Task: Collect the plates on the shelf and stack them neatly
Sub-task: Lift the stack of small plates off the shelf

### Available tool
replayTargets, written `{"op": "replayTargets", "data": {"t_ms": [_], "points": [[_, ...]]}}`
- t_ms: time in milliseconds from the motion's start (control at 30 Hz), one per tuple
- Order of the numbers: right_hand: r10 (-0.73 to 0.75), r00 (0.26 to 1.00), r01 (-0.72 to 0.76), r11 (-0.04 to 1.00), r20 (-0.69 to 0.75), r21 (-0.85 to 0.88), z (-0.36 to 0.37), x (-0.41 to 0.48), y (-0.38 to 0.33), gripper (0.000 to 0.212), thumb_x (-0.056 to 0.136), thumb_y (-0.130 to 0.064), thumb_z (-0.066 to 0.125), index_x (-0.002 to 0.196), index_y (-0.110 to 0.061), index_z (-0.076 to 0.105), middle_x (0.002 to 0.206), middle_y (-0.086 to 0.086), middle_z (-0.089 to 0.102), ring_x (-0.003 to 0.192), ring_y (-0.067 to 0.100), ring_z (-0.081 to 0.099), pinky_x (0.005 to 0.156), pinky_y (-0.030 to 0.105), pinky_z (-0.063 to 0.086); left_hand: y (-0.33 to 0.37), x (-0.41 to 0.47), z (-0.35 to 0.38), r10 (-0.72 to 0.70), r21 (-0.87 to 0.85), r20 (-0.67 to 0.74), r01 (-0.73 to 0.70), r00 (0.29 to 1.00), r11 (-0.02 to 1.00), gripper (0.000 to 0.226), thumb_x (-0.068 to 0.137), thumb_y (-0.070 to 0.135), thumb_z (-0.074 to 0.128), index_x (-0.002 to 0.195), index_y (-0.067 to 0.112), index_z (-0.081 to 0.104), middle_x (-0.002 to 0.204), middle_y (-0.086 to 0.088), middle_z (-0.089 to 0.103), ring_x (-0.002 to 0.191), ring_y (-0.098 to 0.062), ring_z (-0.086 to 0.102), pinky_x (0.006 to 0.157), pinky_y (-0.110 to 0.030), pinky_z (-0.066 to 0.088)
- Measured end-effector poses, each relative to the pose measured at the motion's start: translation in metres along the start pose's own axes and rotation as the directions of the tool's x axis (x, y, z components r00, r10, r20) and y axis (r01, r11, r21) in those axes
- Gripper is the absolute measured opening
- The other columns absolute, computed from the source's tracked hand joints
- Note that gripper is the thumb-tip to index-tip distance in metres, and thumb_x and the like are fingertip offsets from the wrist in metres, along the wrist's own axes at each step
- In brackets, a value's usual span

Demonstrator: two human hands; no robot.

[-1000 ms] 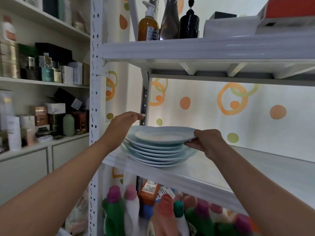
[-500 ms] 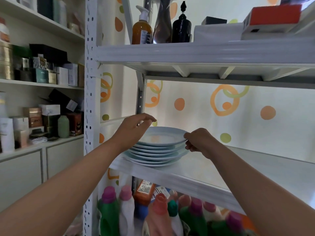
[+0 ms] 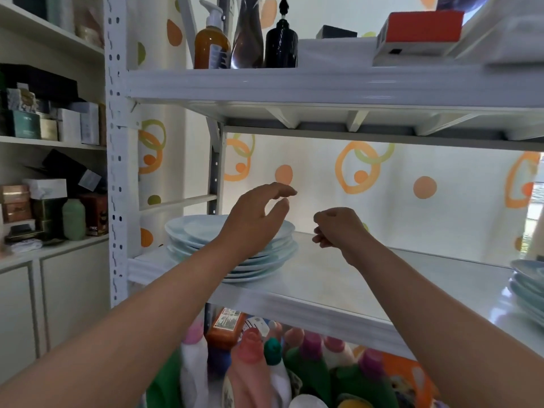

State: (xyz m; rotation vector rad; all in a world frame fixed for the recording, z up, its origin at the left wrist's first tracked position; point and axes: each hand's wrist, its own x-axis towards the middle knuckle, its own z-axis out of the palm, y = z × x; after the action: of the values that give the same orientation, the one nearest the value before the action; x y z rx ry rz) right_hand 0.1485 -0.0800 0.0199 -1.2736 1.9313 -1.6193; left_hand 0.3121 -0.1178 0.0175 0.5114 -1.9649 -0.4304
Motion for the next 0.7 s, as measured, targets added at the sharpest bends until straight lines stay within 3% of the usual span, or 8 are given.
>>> {"op": "replayTargets", "data": {"t_ms": [100, 233, 433, 567, 700], "points": [[-0.009, 0.998, 0.009, 1.000, -0.054, 0.012, -0.021, -0.004, 0.006, 0.031, 0.085, -0.013, 0.048, 0.100, 0.011, 0.059, 0.076, 0.012, 0.056, 0.052, 0.018, 0.059, 0.056, 0.027, 0.052, 0.014, 0.004, 0.025, -0.008, -0.074, 0.012, 0.008, 1.000, 0.997, 0.031, 0.097, 0.019, 0.044, 0.123, 0.025, 0.058, 0.119, 0.015, 0.057, 0.111, -0.006, 0.051, 0.096, -0.024, 0.039], [-0.004, 0.989, 0.008, 1.000, -0.147, 0.024, -0.057, -0.012, 0.017, 0.030, 0.085, -0.020, 0.050, 0.108, -0.003, 0.060, 0.078, 0.007, 0.062, 0.053, 0.017, 0.061, 0.057, 0.025, 0.053, 0.029, 0.011, 0.064, -0.065, -0.184, 0.061, 0.075, 0.996, 0.980, 0.031, 0.097, 0.019, 0.044, 0.126, 0.024, 0.055, 0.127, 0.009, 0.058, 0.111, -0.004, 0.050, 0.094, -0.021, 0.036], [0.015, 0.958, -0.010, 1.000, -0.287, 0.019, -0.119, -0.025, 0.040, 0.029, 0.085, -0.021, 0.051, 0.109, -0.006, 0.059, 0.080, 0.006, 0.062, 0.053, 0.016, 0.060, 0.069, 0.033, 0.058, 0.053, 0.018, 0.127, -0.113, -0.272, 0.151, 0.151, 0.982, 0.950, 0.034, 0.096, 0.022, 0.045, 0.129, 0.025, 0.053, 0.130, 0.009, 0.056, 0.110, -0.003, 0.049, 0.080, -0.005, 0.031], [0.021, 0.928, -0.028, 1.000, -0.373, -0.013, -0.158, -0.035, 0.055, 0.032, 0.085, -0.020, 0.051, 0.112, -0.005, 0.059, 0.076, 0.005, 0.063, 0.055, 0.017, 0.062, 0.072, 0.035, 0.059, 0.076, 0.017, 0.168, -0.100, -0.312, 0.237, 0.173, 0.966, 0.934, 0.035, 0.097, 0.022, 0.044, 0.131, 0.024, 0.052, 0.133, 0.009, 0.055, 0.110, -0.002, 0.047, 0.091, -0.017, 0.030], [0.006, 0.900, -0.042, 0.996, -0.437, -0.073, -0.193, -0.048, 0.065, 0.032, 0.087, -0.021, 0.050, 0.117, -0.010, 0.057, 0.075, 0.002, 0.063, 0.062, 0.016, 0.065, 0.071, 0.032, 0.059, 0.098, 0.017, 0.208, -0.069, -0.358, 0.300, 0.179, 0.951, 0.916, 0.034, 0.097, 0.022, 0.044, 0.130, 0.024, 0.052, 0.132, 0.009, 0.055, 0.108, -0.001, 0.046, 0.091, -0.018, 0.030]]}}
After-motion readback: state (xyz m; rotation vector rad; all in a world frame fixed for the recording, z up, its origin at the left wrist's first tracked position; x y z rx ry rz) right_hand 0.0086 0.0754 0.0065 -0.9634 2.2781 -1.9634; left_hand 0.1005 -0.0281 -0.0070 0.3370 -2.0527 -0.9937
